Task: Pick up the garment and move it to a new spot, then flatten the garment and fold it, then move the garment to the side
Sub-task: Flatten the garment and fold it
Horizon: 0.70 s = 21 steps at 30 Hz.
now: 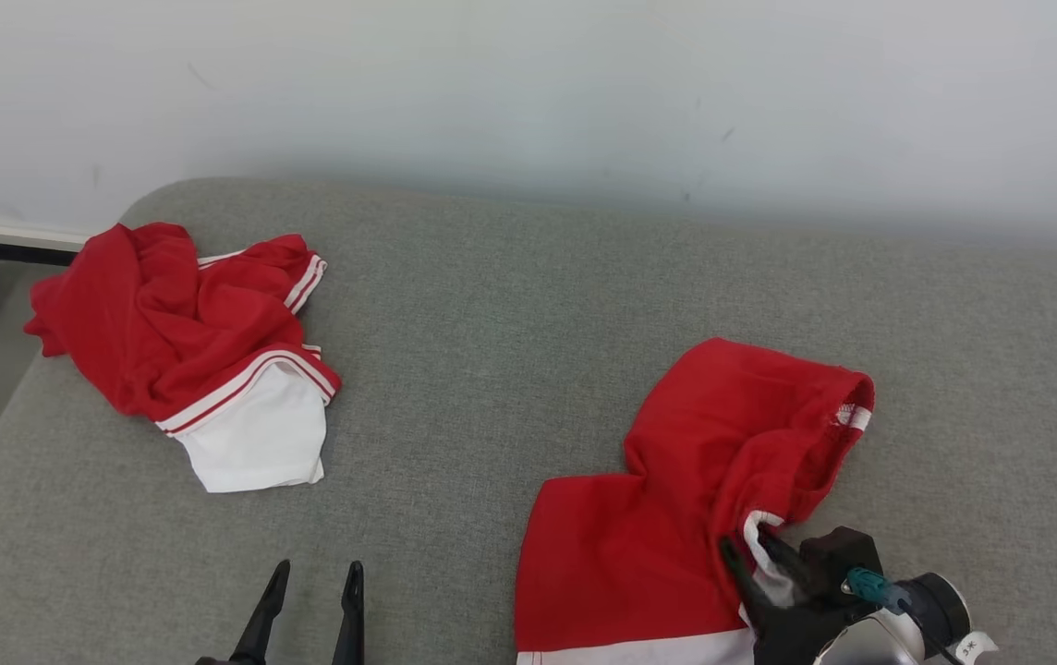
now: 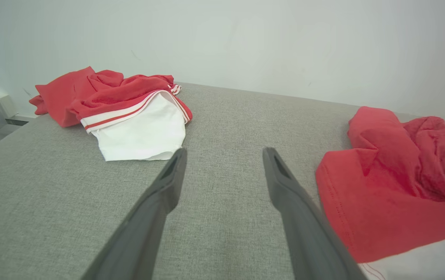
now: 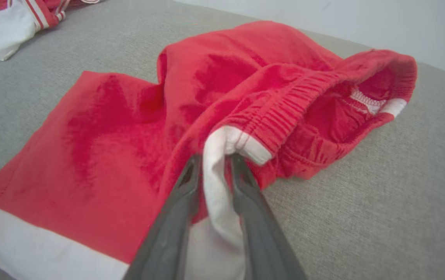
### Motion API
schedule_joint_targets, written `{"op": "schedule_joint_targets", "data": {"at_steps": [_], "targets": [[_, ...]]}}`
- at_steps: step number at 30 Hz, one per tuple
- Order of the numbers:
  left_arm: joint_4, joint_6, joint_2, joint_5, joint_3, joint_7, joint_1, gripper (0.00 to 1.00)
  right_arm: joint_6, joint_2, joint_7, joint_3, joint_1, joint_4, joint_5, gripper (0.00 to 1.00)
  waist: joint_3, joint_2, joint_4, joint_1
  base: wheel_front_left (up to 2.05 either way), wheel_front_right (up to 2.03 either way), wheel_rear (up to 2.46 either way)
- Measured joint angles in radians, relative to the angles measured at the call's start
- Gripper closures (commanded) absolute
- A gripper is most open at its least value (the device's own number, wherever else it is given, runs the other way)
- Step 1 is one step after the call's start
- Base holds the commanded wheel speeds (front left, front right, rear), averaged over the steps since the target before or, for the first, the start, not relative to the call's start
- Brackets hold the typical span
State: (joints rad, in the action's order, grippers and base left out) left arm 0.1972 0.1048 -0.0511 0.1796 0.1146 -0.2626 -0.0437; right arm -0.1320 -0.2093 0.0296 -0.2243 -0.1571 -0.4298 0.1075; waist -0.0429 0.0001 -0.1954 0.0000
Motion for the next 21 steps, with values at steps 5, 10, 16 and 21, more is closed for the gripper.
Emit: {"op": "schedule_joint_targets", "data": {"at_steps": [5,10,16,21], "targets": [[0.001,-0.008,0.000,0.004,-0.010,0.000,-0.025,0.00,0.000,0.004,-0.085,-0.013,0.002,-0.011,0.067,0.00,0.022,-0.0001,-0.006,-0.0001,0.00,0.00,0.00],[-0.002,-0.010,0.000,0.005,-0.023,0.000,-0.039,0.00,0.000,-0.040,-0.134,-0.020,0.064,0.059,0.151,0.00,0.040,-0.0001,0.026,-0.0001,0.00,0.00,0.00],[-0.011,-0.007,0.000,-0.002,-0.027,0.000,-0.043,0.00,0.000,-0.110,-0.142,0.015,0.133,0.195,0.207,0.00,0.050,0.0000,0.076,-0.0001,0.00,0.00,0.00],[-0.013,-0.002,0.000,-0.002,-0.027,0.000,-0.043,0.00,0.000,-0.144,-0.104,0.078,0.167,0.205,0.211,0.00,0.046,-0.0001,0.088,-0.0001,0.00,0.00,0.00]]}}
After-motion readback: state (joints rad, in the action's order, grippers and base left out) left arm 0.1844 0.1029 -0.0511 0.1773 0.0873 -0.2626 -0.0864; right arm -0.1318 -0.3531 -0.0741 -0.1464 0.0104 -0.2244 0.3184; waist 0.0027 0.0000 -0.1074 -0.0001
